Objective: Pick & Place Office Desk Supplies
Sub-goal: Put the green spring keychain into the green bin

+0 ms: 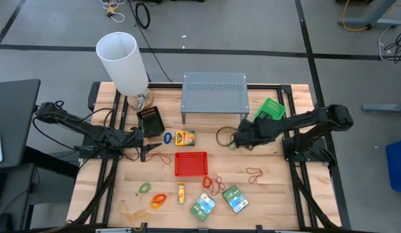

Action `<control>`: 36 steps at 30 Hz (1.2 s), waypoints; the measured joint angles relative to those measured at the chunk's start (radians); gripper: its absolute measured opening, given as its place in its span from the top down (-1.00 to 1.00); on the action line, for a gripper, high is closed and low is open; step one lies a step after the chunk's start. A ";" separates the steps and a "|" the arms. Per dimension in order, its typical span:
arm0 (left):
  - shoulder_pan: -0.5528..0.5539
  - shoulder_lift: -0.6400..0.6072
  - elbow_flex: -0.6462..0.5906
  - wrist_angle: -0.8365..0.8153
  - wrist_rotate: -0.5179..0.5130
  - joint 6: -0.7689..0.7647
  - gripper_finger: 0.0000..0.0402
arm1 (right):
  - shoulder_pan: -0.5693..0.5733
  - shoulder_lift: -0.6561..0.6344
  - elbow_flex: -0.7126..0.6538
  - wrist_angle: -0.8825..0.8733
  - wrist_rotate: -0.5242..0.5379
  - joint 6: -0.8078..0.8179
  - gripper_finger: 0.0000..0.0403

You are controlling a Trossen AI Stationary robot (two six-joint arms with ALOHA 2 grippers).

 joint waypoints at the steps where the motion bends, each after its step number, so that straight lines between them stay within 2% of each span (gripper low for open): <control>1: 0.000 0.000 0.000 0.000 0.000 0.000 -0.03 | 0.021 0.000 0.010 0.048 -0.039 -0.034 -0.08; 6: 0.000 0.000 0.000 -0.008 0.000 0.000 -0.03 | 0.117 0.000 -0.024 0.393 -0.218 -0.203 -0.08; 9: 0.000 0.000 0.000 -0.016 0.000 0.000 -0.03 | 0.150 0.001 -0.060 0.515 -0.242 -0.233 -0.08; 13: 0.000 0.000 0.000 -0.016 0.000 0.000 -0.03 | 0.146 0.001 -0.096 0.529 -0.241 -0.225 -0.08; 17: 0.000 0.000 0.000 -0.015 0.000 0.004 -0.03 | 0.123 0.018 -0.137 0.589 -0.295 -0.236 -0.08; 28: 0.000 0.000 0.000 -0.013 0.000 0.005 -0.03 | 0.034 0.157 -0.133 0.596 -0.301 -0.363 -0.08; 36: 0.000 0.000 0.000 -0.018 0.000 0.001 -0.03 | 0.000 0.217 -0.128 0.607 -0.348 -0.416 -0.05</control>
